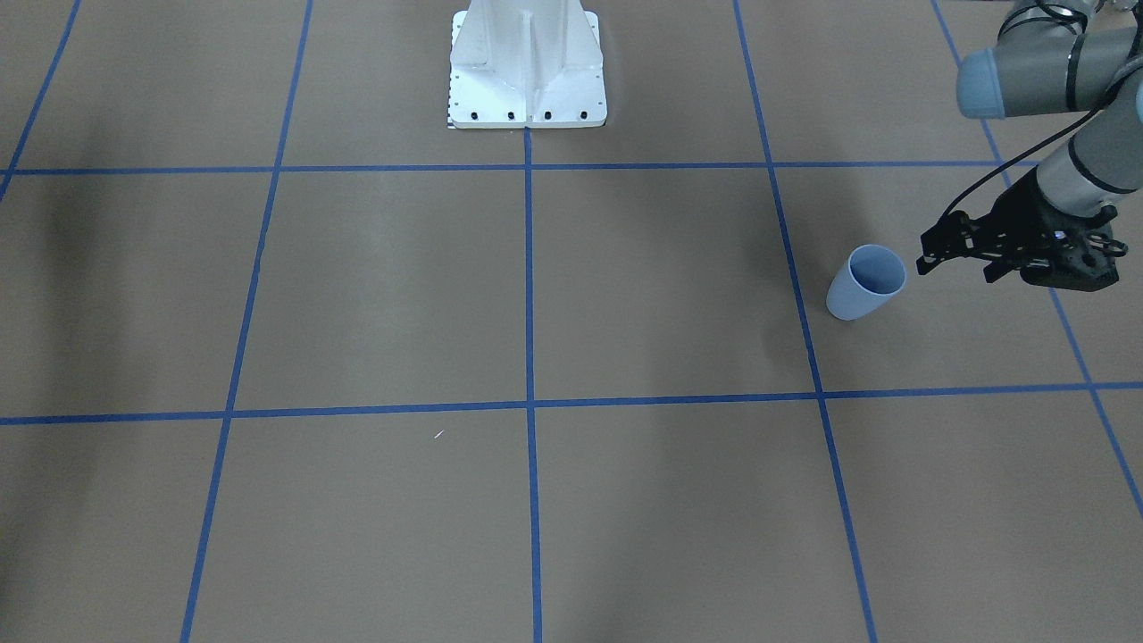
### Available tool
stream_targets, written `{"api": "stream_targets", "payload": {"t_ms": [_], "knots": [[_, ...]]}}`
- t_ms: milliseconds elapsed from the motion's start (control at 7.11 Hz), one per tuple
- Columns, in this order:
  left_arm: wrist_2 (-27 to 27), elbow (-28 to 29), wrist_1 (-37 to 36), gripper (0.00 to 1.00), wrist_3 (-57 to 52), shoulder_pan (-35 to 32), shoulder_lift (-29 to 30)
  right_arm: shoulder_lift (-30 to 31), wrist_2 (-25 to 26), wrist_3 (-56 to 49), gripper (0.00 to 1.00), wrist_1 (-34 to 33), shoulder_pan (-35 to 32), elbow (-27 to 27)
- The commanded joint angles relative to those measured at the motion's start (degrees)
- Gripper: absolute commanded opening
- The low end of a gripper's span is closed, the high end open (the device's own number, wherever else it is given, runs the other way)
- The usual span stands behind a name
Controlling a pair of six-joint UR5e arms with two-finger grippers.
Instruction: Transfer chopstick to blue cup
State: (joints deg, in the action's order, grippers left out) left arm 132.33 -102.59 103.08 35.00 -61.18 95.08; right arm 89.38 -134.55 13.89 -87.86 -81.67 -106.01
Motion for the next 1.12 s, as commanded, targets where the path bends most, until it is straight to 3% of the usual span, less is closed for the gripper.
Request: {"api": "stream_targets", "payload": {"t_ms": [0,141,281,422,562,984], "knots": [[-2.5,1.9,1.0,0.98,1.3,3.8,1.1,0.0,-0.1,0.0,1.00,0.1,0.8,1.7],[-2.9,2.0,0.9,0.98,3.9,5.2,1.9,0.0,0.0,0.0,1.00,0.1,1.6,1.8],[-4.1,2.3,0.9,0.90,5.3,7.1,2.2,-0.1,0.1,0.0,1.00,0.1,1.8,1.8],[-5.5,2.3,1.0,0.53,5.7,7.9,2.2,-0.2,-0.2,0.1,1.00,0.1,1.8,1.6],[-5.5,2.6,0.9,0.01,5.7,7.9,2.3,-0.3,-0.2,0.2,1.00,0.0,1.8,1.7],[-3.0,1.8,-2.1,0.00,6.0,7.8,7.6,-0.4,-0.2,0.1,1.00,0.0,1.9,1.9]]}}
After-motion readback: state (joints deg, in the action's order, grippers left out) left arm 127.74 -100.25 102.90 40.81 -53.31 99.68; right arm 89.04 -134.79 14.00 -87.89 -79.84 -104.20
